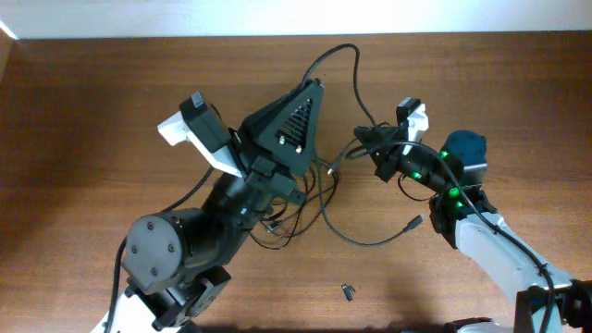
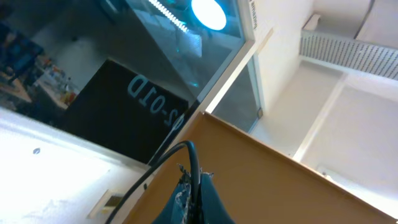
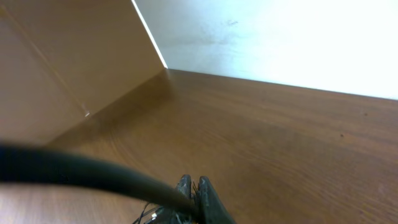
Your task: Untangle cables
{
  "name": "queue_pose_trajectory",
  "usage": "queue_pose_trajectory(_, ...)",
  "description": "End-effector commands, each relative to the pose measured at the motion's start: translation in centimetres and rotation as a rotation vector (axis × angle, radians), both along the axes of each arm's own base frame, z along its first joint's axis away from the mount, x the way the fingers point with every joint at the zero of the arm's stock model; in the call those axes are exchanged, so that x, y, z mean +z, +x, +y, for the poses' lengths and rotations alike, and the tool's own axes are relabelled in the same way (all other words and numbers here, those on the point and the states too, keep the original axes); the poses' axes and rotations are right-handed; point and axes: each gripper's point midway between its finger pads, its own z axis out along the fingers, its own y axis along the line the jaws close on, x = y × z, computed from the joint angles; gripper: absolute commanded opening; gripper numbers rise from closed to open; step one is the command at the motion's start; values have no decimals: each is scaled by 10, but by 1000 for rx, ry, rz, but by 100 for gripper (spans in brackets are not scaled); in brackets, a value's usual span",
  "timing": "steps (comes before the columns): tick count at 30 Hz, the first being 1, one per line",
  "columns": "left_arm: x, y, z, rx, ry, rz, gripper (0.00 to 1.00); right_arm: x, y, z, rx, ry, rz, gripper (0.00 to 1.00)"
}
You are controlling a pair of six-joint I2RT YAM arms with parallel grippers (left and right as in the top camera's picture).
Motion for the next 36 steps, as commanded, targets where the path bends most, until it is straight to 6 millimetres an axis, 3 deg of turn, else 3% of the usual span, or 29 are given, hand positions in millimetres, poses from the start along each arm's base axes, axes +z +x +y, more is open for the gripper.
queue_pose_trajectory(1,-11,3,-6,54,136,-37,0,-6,9,-6,-66,-16,24,4)
queue_pose_trajectory(8,-77,19,-22,155,568,-46,0,-13,21,-20,-165,-39,47,4)
queue_pose_trajectory(12,-128,23,-25,160,855,-41,3,-17,27,-38,-216,-43,68,4)
queue_pose_trajectory(14,-163,22,-22,149,1047,-35,4,-23,31,-57,-260,-46,97,4)
queue_pose_trajectory(18,-211,30,11,245,1296,89,7,-26,37,-82,-325,-19,137,4)
queue_pose_trajectory(22,-236,36,48,376,1450,214,10,-26,40,-95,-362,-4,148,4)
queue_pose_trajectory(24,-243,36,63,428,1508,258,20,-26,40,-99,-371,-4,148,4)
queue_pose_trajectory(26,-250,35,75,462,1561,294,38,-26,41,-103,-380,-3,147,4)
queue_pose_trajectory(32,-266,27,85,430,1645,334,57,-25,42,-111,-399,2,149,4)
queue_pose_trajectory(35,-276,23,86,398,1680,350,78,-25,42,-111,-399,2,149,4)
queue_pose_trajectory(36,-281,22,82,364,1689,353,90,-25,42,-111,-399,2,149,4)
